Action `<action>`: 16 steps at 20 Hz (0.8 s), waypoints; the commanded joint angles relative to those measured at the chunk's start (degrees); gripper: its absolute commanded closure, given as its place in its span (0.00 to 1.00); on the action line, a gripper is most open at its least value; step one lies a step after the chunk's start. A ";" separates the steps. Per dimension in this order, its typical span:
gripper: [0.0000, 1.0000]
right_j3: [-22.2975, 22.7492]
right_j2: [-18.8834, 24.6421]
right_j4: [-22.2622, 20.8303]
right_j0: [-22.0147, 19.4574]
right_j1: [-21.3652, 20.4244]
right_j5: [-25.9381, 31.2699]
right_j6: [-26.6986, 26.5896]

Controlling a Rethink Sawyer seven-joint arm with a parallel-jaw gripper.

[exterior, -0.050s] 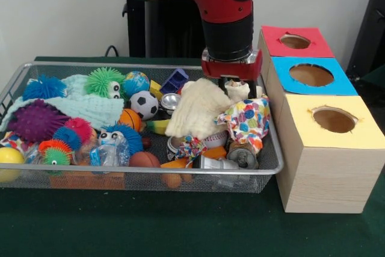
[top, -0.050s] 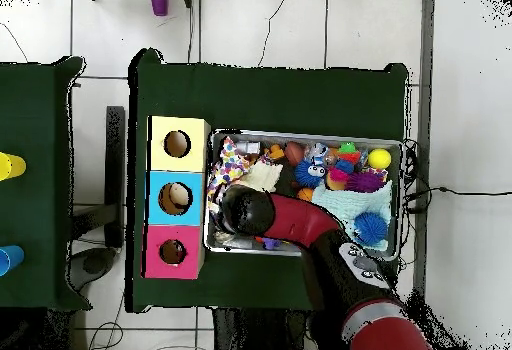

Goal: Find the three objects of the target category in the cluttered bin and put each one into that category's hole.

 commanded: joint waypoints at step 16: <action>0.00 4.51 -3.53 -4.55 -5.55 -16.26 20.23 -1.71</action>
